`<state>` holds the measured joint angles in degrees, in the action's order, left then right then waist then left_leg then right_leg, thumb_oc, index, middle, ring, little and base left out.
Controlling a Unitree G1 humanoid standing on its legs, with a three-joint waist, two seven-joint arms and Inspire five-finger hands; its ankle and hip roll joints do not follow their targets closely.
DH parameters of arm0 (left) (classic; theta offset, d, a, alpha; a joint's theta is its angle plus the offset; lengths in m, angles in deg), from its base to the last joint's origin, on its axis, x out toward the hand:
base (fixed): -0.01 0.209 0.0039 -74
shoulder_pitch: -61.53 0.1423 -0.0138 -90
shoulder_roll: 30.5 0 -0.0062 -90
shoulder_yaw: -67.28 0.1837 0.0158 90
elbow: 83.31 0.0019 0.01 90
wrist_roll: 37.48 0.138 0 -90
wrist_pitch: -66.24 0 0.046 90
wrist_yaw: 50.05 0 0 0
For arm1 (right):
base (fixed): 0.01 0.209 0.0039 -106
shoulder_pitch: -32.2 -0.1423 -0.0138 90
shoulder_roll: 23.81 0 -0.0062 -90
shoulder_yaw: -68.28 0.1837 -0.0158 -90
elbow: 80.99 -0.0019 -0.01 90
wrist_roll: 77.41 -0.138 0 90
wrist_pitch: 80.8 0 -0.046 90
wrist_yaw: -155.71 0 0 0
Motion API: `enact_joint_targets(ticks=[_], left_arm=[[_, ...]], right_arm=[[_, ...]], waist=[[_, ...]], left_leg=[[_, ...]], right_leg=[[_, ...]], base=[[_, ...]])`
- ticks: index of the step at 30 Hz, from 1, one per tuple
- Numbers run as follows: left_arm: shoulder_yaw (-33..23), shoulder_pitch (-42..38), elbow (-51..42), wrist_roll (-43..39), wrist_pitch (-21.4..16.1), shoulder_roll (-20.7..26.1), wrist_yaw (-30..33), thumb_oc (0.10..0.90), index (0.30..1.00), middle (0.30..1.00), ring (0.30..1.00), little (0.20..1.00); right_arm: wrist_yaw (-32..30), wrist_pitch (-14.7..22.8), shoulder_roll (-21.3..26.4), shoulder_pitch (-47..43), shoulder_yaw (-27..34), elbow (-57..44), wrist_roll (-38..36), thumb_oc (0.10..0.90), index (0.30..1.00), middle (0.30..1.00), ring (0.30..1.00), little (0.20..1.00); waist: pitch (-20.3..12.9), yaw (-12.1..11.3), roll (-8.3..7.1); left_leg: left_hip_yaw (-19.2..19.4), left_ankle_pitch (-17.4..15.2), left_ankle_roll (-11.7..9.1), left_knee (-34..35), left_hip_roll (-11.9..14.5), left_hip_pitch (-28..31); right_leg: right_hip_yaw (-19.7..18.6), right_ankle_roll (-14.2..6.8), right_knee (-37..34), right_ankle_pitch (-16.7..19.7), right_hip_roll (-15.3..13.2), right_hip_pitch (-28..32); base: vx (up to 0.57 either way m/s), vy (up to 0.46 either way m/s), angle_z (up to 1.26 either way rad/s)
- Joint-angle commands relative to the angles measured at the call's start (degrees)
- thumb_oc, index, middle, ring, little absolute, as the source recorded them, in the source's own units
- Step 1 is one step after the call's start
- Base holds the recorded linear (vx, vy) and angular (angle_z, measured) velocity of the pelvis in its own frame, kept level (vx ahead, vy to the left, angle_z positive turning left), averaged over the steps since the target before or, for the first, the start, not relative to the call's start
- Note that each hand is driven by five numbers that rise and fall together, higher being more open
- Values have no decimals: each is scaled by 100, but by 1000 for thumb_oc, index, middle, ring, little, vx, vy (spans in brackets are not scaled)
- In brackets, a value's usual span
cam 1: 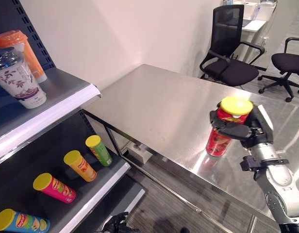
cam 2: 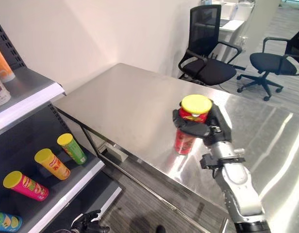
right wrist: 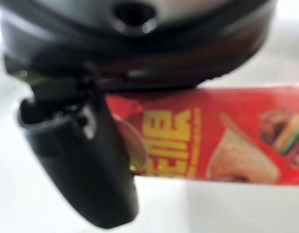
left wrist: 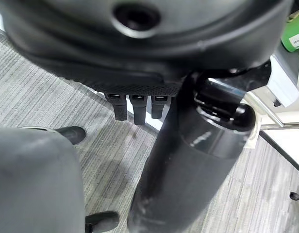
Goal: Put the goods on the table back onto the shelves and tidy them up.
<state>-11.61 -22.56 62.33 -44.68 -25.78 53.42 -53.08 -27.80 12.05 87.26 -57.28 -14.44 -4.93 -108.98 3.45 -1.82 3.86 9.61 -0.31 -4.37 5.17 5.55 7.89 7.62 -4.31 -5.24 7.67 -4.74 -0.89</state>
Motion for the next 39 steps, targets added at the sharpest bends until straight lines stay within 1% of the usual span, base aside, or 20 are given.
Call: enact_joint_targets(ticks=[1,5,10,11,12,13,16,18,19,21,24,26,27,29,32,34,36,37,38,39], left_arm=[[93,-584,288,61,-195,333,119,800,900,900,900,900],[212,-732,472,304,-222,328,161,800,900,900,900,900],[308,-895,537,423,-292,396,254,800,900,900,900,900],[330,-946,503,418,-293,425,279,800,900,900,900,900],[327,-1028,446,386,-267,486,326,800,900,900,900,900],[324,-1031,446,386,-267,487,326,800,900,900,900,900],[238,-1009,471,371,-244,538,346,800,900,900,900,900],[140,-948,487,273,-234,549,333,800,900,900,900,900],[75,-940,536,258,-235,564,326,800,900,900,900,900],[-5,-901,599,223,-241,553,328,800,900,900,900,900],[-206,-828,612,-41,-259,499,409,800,900,900,900,900],[-88,-769,577,121,-248,379,465,800,900,900,900,900],[-138,-727,486,62,-257,374,482,800,900,900,900,900],[-398,-579,257,-332,-321,368,568,800,900,900,900,900],[-516,-484,373,-314,-345,315,582,800,900,900,900,900],[-400,-553,485,-6,-344,260,589,800,900,900,900,900],[-266,-598,498,233,-327,239,625,800,900,900,900,900],[52,-861,584,299,-307,-134,846,800,900,900,900,900],[-37,-907,614,280,-122,-1,943,800,900,900,900,900],[-236,-645,604,397,-231,230,738,800,900,900,900,900]], right_arm=[[-356,1037,-138,-670,705,-532,241,400,300,300,300,300],[-490,1164,-333,-638,921,-794,361,400,300,300,300,300],[-440,1184,-662,-692,511,-1002,521,400,300,300,300,300],[-398,1156,-739,-669,395,-1049,518,400,300,300,300,300],[-264,1100,-839,-517,122,-1182,624,400,300,300,300,300],[-264,1096,-843,-519,121,-1187,626,400,300,300,300,300],[-143,1034,-893,-181,251,-1316,805,400,300,300,300,300],[-120,1049,-943,-56,309,-1349,734,400,300,300,300,300],[-78,1049,-992,9,323,-1385,648,400,300,300,300,300],[-69,1067,-1069,41,362,-1420,574,400,300,300,300,300],[26,1134,-1014,56,238,-1504,290,400,300,300,300,300],[202,1169,-960,251,52,-1629,75,400,300,300,300,300],[261,1143,-948,376,-36,-1659,91,400,300,300,300,300],[444,993,-912,471,-578,-1684,217,400,300,300,300,300],[698,881,-883,445,-1199,-1796,320,400,300,300,300,300],[842,769,-787,191,-1859,-1696,595,400,300,300,300,300],[811,774,-753,40,-2044,-1577,820,400,300,300,300,300],[715,752,-830,-61,-2341,-1385,872,400,300,300,300,300],[687,736,-792,-102,-2347,-1296,958,400,300,300,300,300],[641,725,-698,-137,-2306,-1152,1212,400,300,300,300,300]], waist=[[-149,35,-437],[-67,161,-466],[224,280,-559],[308,282,-544],[385,187,-447],[378,185,-450],[258,79,-468],[179,-46,-609],[104,-129,-679],[32,-172,-809],[103,-351,-892],[368,-427,-800],[432,-420,-794],[491,-413,-789],[407,-397,-793],[343,-217,-762],[290,-91,-683],[219,77,-600],[182,84,-536],[148,65,-371]], left_leg=[[221,-368,179,-17,-175,42],[321,-395,255,-17,-246,-53],[614,-272,339,-17,-326,-433],[629,-200,362,-17,-280,-546],[624,-10,445,-17,-166,-786],[628,14,441,-17,-160,-806],[562,222,501,-17,-108,-1039],[541,344,469,-17,-93,-1214],[561,446,452,-17,-101,-1351],[504,511,424,-42,-120,-1401],[469,1010,174,-200,299,-1772],[259,1304,-9,-514,590,-2212],[352,1264,-14,-652,636,-2315],[937,1075,-20,-1026,739,-2271],[1134,744,2,-1273,754,-1931],[1221,300,7,-1602,870,-1459],[1301,266,-53,-1556,1014,-1102],[1337,209,-207,-1416,1156,-741],[1385,295,-266,-1322,1237,-609],[1440,615,-456,-1039,1523,-483]], right_leg=[[-328,-529,518,-595,-587,157],[-545,-591,555,-449,-617,-85],[-940,-802,600,332,-625,-755],[-1008,-808,777,254,-556,-867],[-1006,-660,1637,-524,-375,-706],[-1010,-650,1649,-513,-369,-734],[-1098,-588,2829,-908,-111,-444],[-1078,-511,2519,-1012,-95,-90],[-1080,-414,2172,-1339,-21,178],[-1039,-330,1697,-1624,8,465],[-1113,-118,792,-1536,320,633],[-949,71,630,-1448,559,679],[-853,95,630,-1438,563,657],[-521,105,613,-1357,435,585],[-314,93,583,-1258,295,487],[118,88,498,-1180,79,393],[353,58,473,-1126,-39,317],[532,1,435,-1170,-114,334],[660,-7,397,-1147,-163,336],[930,-79,303,-1100,-350,355]], base=[[-21,48,-8],[-87,87,-23],[-238,30,-57],[-539,-16,-47],[-435,-8,-29],[-388,-1,2],[-239,-98,15],[-220,-214,26],[-86,-141,25],[-136,-206,20],[-363,-355,5],[-457,-365,15],[-463,-217,81],[-351,-71,69],[-182,18,30],[-217,114,39],[-88,163,121],[-5,206,129],[-5,385,185],[-34,290,180]])
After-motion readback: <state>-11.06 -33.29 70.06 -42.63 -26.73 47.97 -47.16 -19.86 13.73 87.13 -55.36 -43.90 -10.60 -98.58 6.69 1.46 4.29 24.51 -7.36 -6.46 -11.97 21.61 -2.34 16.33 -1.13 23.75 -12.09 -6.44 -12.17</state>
